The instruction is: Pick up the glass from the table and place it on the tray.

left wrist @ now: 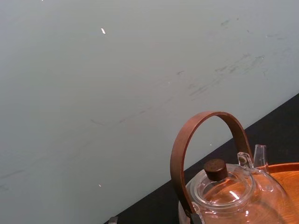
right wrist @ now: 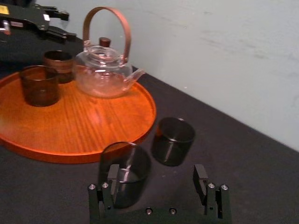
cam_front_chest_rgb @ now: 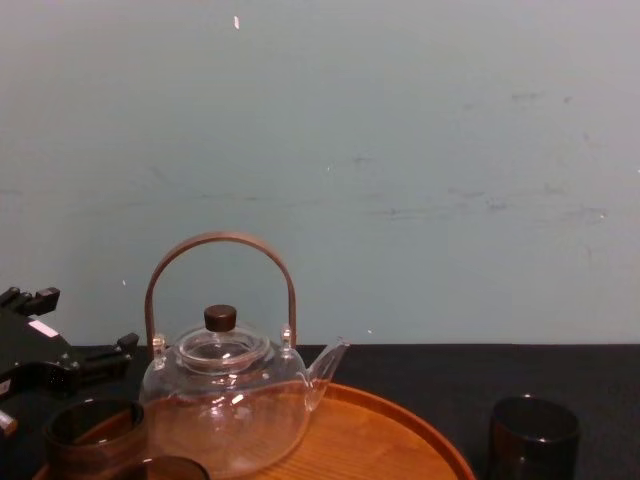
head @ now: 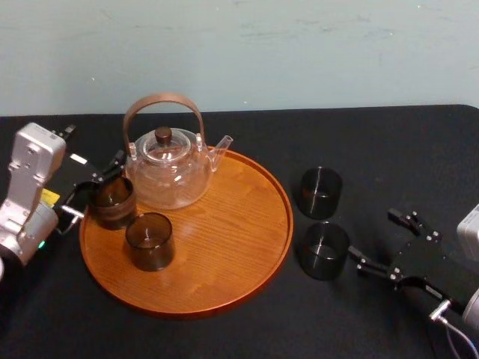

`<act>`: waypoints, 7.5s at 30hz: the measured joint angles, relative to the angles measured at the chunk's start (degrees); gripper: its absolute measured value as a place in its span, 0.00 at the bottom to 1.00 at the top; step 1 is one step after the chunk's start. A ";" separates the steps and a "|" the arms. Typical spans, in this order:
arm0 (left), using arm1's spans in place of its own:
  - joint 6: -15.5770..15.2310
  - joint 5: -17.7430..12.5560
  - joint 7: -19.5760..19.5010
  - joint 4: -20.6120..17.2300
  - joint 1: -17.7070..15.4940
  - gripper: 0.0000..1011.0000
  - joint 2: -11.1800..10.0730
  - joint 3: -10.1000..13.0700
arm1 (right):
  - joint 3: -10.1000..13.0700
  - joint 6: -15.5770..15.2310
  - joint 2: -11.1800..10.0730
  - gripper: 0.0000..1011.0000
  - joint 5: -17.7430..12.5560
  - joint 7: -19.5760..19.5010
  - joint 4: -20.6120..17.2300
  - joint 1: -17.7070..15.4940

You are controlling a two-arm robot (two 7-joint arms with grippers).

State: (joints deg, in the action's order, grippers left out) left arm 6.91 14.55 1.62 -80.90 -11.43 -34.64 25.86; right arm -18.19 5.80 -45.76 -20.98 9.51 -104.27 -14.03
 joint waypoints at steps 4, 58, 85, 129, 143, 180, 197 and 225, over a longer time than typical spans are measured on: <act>0.00 0.00 0.00 0.00 0.00 0.99 0.00 0.00 | -0.05 -0.51 0.38 0.99 -0.40 1.46 -0.08 -0.23; 0.00 0.00 0.00 0.00 0.00 0.99 0.00 0.00 | -2.92 -6.89 13.38 0.99 3.58 15.47 15.11 12.52; 0.00 0.00 0.00 0.00 0.00 0.99 0.00 0.00 | -2.88 -6.96 14.16 0.90 4.06 16.16 15.92 13.16; 0.00 0.00 0.00 0.00 0.00 0.99 0.00 0.00 | -10.27 -10.49 20.20 0.90 9.08 17.46 11.96 19.33; 0.00 0.00 0.00 0.00 0.00 0.99 0.00 0.00 | -12.09 -10.81 22.55 0.90 10.03 17.84 15.23 21.70; 0.00 0.00 0.00 0.00 0.00 0.99 0.00 0.00 | -12.78 -11.08 23.80 0.99 10.19 17.95 18.10 22.82; 0.00 0.00 0.00 0.00 0.00 0.99 0.00 0.00 | -10.69 -8.94 22.39 0.99 8.94 17.59 14.15 21.41; 0.00 0.00 0.00 0.00 0.00 0.99 0.00 0.00 | -3.31 -2.28 13.06 0.99 3.11 18.71 3.68 12.02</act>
State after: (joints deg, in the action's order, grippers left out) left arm 6.91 14.55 1.62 -80.90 -11.43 -34.65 25.86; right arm -21.49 3.52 -32.70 -17.87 28.22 -100.59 -2.01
